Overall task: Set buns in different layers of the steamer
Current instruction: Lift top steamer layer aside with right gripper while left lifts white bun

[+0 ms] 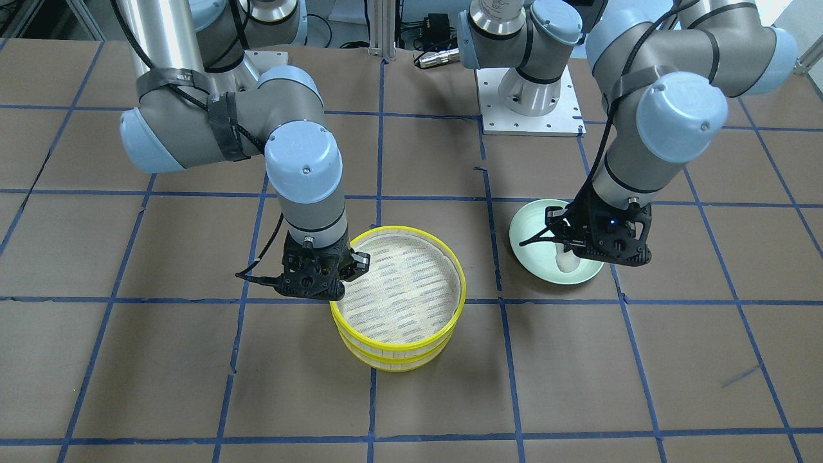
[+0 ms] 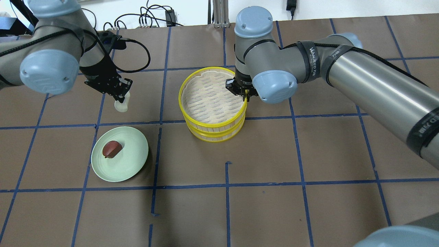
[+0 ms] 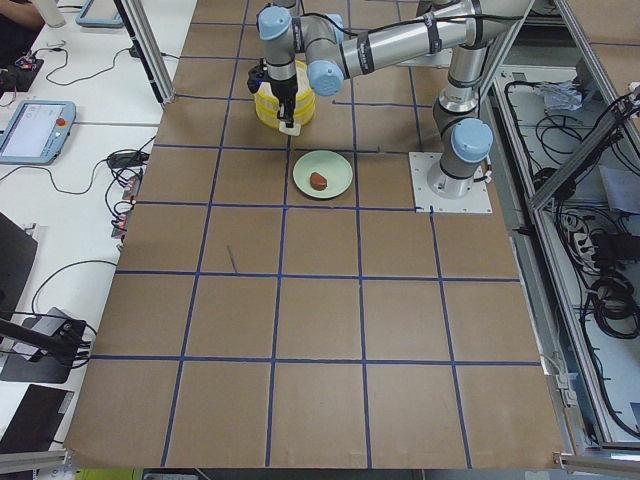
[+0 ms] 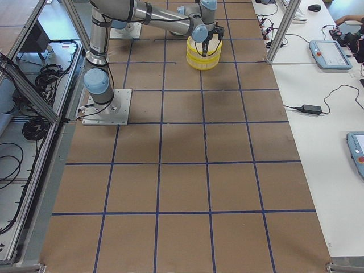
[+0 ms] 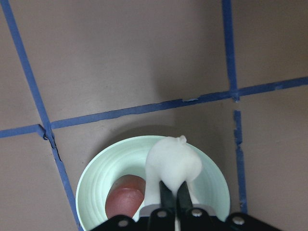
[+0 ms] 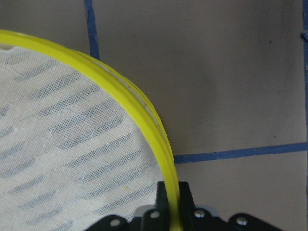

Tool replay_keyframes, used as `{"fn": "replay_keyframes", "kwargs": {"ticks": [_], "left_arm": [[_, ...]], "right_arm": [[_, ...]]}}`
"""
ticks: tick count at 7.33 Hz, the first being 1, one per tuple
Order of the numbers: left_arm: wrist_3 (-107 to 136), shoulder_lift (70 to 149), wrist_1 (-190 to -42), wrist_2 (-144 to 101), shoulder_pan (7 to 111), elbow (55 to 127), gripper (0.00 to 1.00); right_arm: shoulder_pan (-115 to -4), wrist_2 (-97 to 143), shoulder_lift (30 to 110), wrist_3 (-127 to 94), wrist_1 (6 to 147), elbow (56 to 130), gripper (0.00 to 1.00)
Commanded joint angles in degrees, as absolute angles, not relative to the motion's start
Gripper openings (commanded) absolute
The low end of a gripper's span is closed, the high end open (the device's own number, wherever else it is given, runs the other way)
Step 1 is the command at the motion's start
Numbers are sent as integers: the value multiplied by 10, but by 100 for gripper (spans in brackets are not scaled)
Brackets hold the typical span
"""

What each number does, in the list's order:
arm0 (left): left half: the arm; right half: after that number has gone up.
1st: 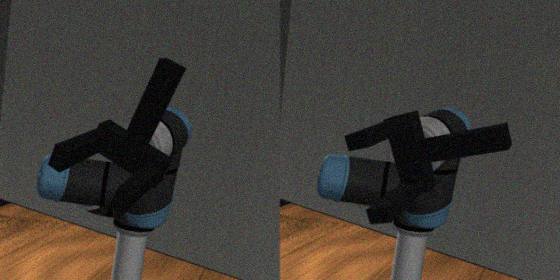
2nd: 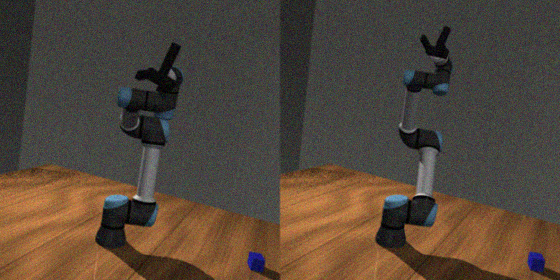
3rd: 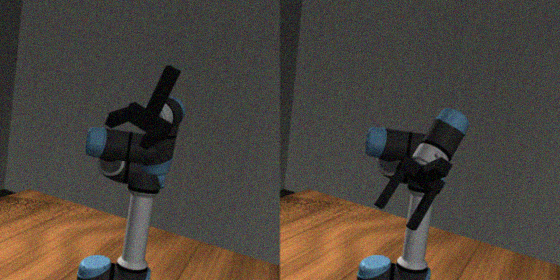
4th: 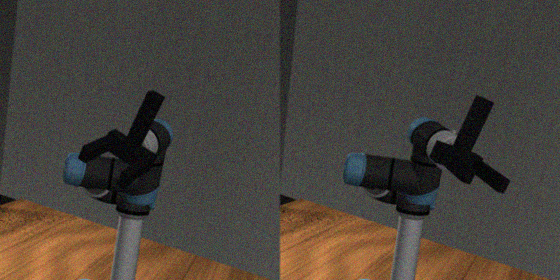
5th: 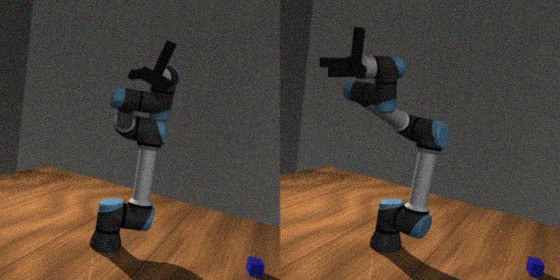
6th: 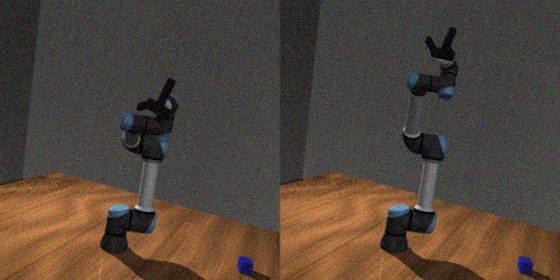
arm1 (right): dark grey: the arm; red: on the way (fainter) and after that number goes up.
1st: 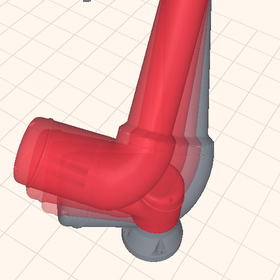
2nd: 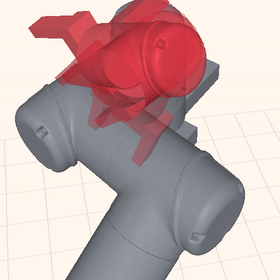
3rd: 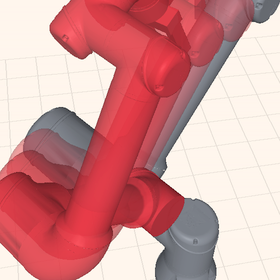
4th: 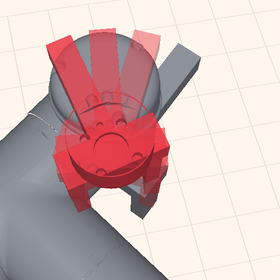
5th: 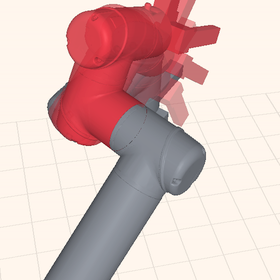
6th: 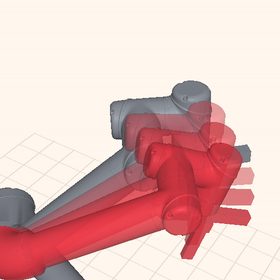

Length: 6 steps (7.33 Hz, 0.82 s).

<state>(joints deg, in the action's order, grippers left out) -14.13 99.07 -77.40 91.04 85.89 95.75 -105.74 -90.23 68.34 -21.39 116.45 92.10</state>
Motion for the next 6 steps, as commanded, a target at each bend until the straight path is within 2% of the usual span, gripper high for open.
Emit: {"fn": "replay_keyframes", "kwargs": {"ticks": [1, 3, 6], "left_arm": [[-78, 1001, -779, 862, 887, 934, 9], [-58, 1019, -760, 814, 902, 936, 9], [103, 1113, -596, 798, 1010, 936, 11]], "right_arm": [[-1017, -902, 738, -184, 1116, 915, 9], [-917, -897, 779, -80, 1055, 915, 9], [-815, -904, 811, 44, 1006, 917, 9]]}}
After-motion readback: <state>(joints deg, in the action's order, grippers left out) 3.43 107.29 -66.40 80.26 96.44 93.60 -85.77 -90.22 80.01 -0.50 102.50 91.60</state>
